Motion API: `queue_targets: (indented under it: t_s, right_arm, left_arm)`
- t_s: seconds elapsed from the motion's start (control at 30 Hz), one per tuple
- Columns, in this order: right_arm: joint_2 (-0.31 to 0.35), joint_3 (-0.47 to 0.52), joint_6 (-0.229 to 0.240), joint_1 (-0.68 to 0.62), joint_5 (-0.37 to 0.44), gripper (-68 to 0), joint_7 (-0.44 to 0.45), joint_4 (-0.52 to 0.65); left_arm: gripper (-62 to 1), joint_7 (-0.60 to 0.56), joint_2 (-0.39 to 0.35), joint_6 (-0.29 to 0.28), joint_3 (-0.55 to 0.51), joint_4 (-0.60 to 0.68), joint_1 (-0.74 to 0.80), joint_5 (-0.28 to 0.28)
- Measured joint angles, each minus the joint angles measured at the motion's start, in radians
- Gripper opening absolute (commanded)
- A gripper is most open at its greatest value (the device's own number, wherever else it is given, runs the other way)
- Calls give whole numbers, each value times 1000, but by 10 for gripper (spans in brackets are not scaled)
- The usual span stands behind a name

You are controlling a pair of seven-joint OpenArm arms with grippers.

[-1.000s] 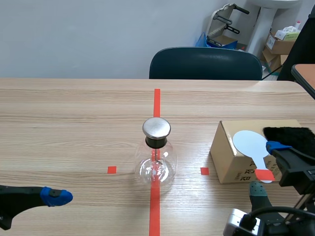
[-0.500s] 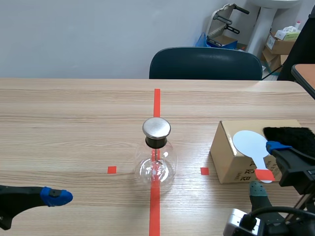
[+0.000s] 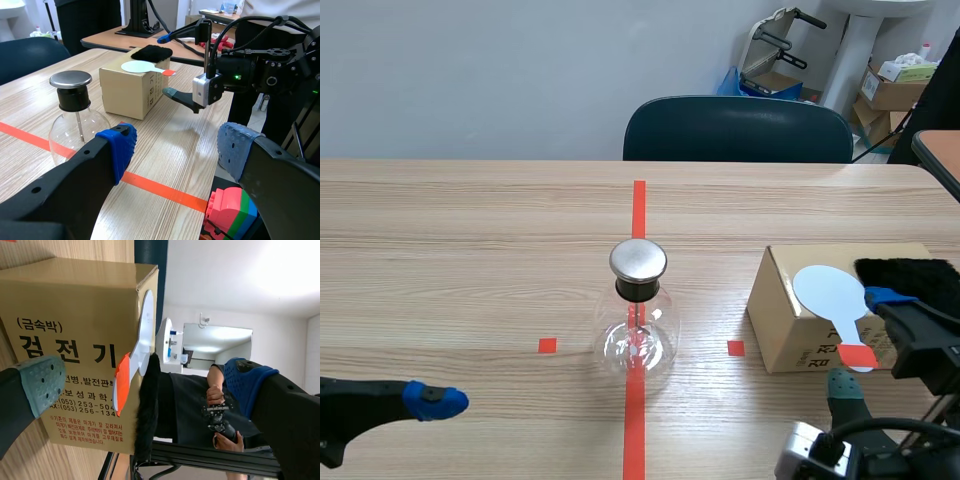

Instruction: Do the electroscope experiment

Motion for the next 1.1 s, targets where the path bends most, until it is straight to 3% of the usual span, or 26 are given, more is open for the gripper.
queue_targets:
  t_s: [0.17,0.23,0.3,0.37,0.47,0.6,0.7,0.87,0.97,1.1]
  right_arm:
    - [0,0,3,-49,84,4,22,5]
    - [0,0,46,-98,143,4,29,36]
    - [0,0,102,-158,209,4,51,93]
    - [-3,0,189,-213,279,4,51,174]
    - [-3,0,349,-273,413,4,51,320]
    - [10,0,547,-318,635,4,42,521]
    - [62,0,593,-322,859,4,7,643]
    - [224,0,662,-308,1197,4,-5,799]
    - [305,0,743,-261,1316,4,-96,845]
    - [323,0,824,-142,1426,4,-220,851]
  left_arm:
    - [-234,23,0,16,0,0,0,-2]
    - [-234,32,0,17,0,0,0,-13]
    - [-234,32,0,24,0,0,0,-41]
    - [-234,34,2,60,-1,0,0,-44]
    - [-234,90,32,77,-35,0,0,-90]
    - [-234,194,97,76,-127,0,0,-95]
    - [-234,232,142,73,-210,0,9,-152]
    - [-234,239,181,73,-383,0,48,-205]
    - [-234,262,194,76,-453,0,80,-217]
    - [-234,262,194,75,-504,0,141,-243]
